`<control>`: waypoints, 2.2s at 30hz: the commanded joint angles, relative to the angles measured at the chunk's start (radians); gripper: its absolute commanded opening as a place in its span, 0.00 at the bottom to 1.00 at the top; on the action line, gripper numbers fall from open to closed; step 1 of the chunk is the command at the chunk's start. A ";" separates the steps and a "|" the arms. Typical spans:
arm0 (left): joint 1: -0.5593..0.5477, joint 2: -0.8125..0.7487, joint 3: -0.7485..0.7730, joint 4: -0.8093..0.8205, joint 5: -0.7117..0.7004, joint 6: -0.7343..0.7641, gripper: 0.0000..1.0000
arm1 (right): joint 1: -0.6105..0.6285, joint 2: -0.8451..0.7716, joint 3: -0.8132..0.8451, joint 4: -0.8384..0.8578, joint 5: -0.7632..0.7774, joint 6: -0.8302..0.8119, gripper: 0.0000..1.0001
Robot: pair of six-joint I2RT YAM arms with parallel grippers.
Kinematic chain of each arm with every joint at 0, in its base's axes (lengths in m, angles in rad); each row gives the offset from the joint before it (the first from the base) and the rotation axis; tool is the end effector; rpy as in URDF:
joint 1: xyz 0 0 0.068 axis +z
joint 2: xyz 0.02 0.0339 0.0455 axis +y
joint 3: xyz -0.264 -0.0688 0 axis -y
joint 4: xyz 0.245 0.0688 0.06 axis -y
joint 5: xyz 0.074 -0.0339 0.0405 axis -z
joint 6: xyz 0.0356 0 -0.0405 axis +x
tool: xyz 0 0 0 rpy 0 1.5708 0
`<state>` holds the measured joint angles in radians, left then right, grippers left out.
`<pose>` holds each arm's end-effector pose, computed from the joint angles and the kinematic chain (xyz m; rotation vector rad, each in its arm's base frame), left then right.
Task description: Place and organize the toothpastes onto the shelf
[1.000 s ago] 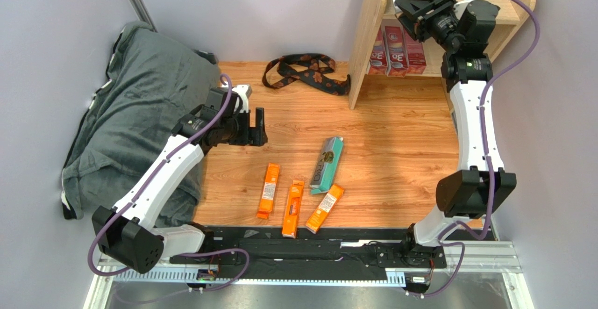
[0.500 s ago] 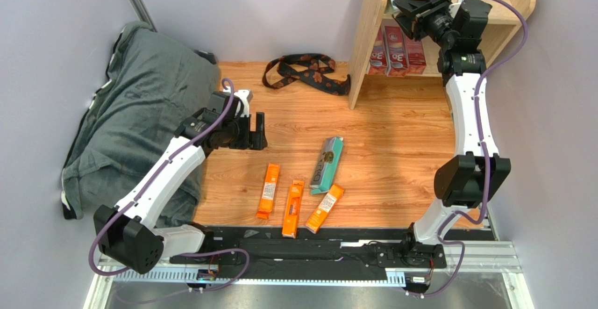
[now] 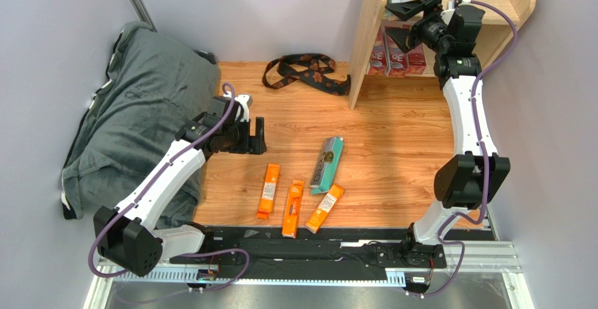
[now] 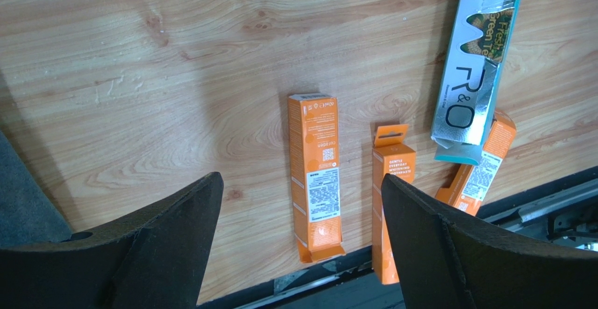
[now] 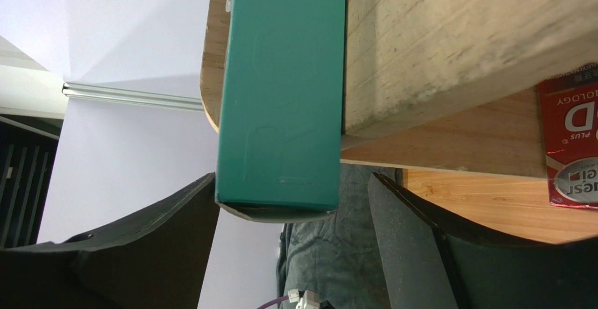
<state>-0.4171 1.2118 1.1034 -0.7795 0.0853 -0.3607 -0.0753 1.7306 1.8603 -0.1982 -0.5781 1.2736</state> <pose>0.2240 -0.1026 0.3089 0.1087 2.5040 -0.4366 0.4011 -0.0108 0.4582 0.7148 1.6739 1.3542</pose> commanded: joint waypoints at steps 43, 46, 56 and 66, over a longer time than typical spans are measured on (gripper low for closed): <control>-0.219 0.281 0.145 0.163 0.150 -0.017 0.93 | 0.002 -1.048 -1.004 -0.415 0.118 -0.546 0.95; -0.265 0.397 0.219 0.151 0.130 -0.014 0.93 | 0.003 -1.106 -1.058 -0.432 0.116 -0.545 0.95; -0.345 0.706 0.408 0.158 0.126 -0.033 0.93 | 0.003 -1.218 -1.145 -0.506 0.106 -0.533 0.95; -0.345 0.838 0.408 0.333 0.324 -0.070 0.93 | 0.003 -1.266 -1.171 -0.547 0.107 -0.536 0.95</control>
<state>-0.7624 2.0300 1.4902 -0.5598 0.3069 -0.4042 -0.0753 0.4828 0.6979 -0.7307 -0.4637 0.7502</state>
